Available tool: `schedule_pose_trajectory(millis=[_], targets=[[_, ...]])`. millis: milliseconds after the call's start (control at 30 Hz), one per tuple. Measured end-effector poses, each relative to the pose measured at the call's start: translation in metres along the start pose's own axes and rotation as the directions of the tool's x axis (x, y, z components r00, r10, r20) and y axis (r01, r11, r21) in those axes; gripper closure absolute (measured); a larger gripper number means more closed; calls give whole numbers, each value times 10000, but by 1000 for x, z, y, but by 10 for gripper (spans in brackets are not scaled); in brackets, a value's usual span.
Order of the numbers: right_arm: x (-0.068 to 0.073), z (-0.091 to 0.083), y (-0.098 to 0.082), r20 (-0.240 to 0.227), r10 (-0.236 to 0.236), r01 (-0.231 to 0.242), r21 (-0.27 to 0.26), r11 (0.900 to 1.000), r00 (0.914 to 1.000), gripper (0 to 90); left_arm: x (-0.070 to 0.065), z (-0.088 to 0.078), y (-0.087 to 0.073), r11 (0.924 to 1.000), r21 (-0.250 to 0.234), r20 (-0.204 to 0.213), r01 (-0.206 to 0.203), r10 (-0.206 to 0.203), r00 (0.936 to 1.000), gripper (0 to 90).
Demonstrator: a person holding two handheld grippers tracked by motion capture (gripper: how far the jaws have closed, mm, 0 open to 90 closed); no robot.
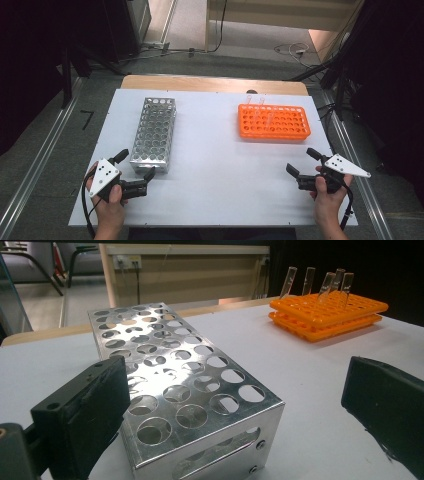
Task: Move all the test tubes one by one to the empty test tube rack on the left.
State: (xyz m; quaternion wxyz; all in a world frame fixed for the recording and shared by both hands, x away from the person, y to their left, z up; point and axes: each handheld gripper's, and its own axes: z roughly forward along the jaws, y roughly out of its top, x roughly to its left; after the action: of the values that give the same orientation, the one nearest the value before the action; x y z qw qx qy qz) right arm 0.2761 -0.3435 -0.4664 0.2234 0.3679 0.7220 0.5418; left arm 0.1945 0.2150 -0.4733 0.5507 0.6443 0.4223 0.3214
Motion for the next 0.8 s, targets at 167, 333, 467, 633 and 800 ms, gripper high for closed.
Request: schedule_pose_trajectory(millis=[167, 333, 467, 633, 800], targets=[[1, 1, 0, 44, 13, -13, 49, 10000, 10000, 0, 1, 0, -1, 10000, 1, -6, 34, -34, 10000, 0], [2, 1, 3, 112, -59, 59, 13, 10000, 9999, 0, 1, 0, -1, 10000, -6, 0, 59, -59, 10000, 0], [3, 2, 7, 129, -54, 54, -4, 10000, 9999, 0, 0, -1, -1, 10000, -30, 8, 68, -68, 10000, 0], [3, 12, 19, 28, 82, -82, -6, 10000, 10000, 0, -3, 0, 0, 10000, -28, 32, -91, 91, 10000, 0], [6, 29, 31, -84, -278, 280, 211, 9994, 9996, 0, -5, -2, 2, 9998, -83, 45, -196, 197, 9998, 0]])
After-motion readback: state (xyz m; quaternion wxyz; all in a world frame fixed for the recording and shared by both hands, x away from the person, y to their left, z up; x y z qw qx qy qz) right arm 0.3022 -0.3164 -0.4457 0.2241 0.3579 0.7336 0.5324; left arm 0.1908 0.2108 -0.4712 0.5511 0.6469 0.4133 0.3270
